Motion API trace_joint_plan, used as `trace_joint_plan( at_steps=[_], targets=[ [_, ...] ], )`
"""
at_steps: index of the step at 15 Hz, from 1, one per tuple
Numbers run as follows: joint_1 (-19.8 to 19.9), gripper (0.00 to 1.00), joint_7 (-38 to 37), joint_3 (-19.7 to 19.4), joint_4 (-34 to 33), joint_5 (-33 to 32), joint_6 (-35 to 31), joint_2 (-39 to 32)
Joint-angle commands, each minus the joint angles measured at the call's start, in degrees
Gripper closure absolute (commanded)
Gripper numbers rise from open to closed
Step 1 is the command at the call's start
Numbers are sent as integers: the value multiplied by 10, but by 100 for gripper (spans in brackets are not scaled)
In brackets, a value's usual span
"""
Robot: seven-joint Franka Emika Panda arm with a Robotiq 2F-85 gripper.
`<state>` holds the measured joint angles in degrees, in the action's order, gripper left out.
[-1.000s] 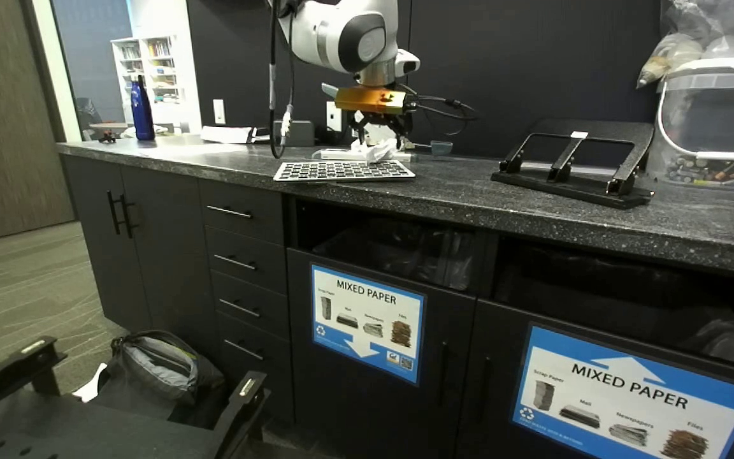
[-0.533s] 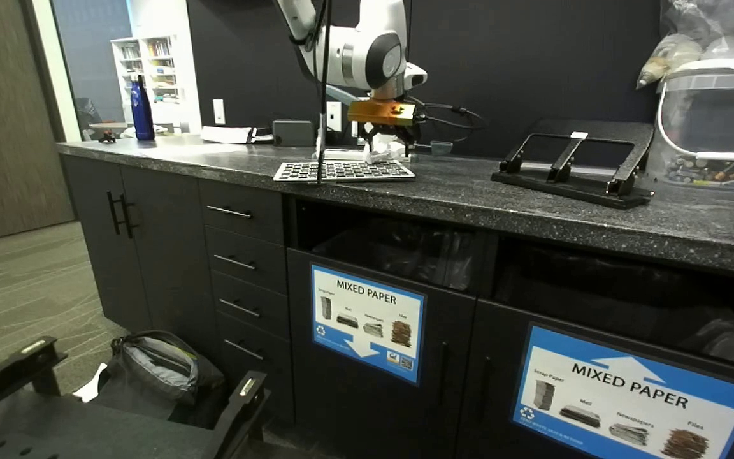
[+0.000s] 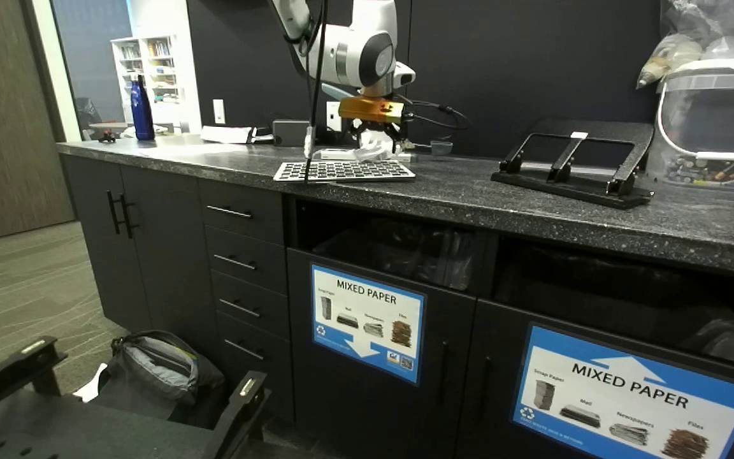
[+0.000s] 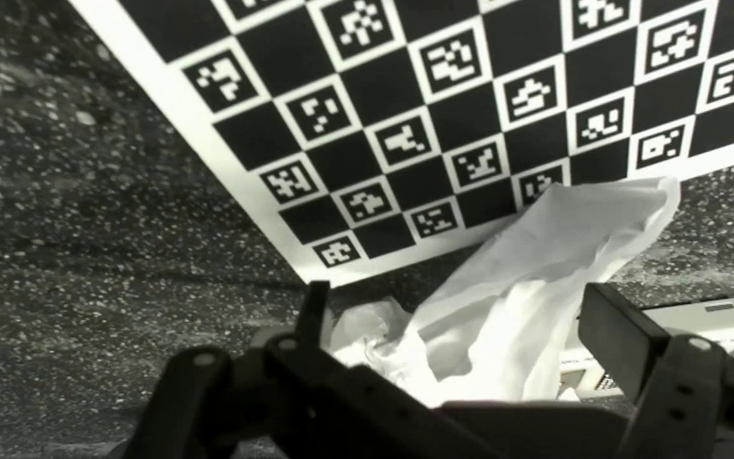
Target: Put the papers in the bin to the left
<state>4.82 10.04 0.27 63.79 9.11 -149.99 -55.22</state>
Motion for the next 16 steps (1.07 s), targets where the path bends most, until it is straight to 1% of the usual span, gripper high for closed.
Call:
trace_joint_plan(
  at_steps=[1, 2, 7, 10, 12, 13, 14, 16],
  targets=[
    [4, 0, -7, 21, -45, -16, 17, -12],
    [2, 0, -7, 22, -43, -17, 11, -14],
    [0, 0, -6, 34, -57, -15, 26, -23],
    [-4, 0, -9, 33, -67, -17, 34, -37],
    [-10, 0, -18, 25, -78, -20, 27, -54],
    [-10, 9, -18, 24, -87, -23, 31, -60],
    [-12, 26, -15, 20, -93, -30, 30, -68],
    [-13, 42, -23, 16, -105, -38, 30, -79]
  ],
)
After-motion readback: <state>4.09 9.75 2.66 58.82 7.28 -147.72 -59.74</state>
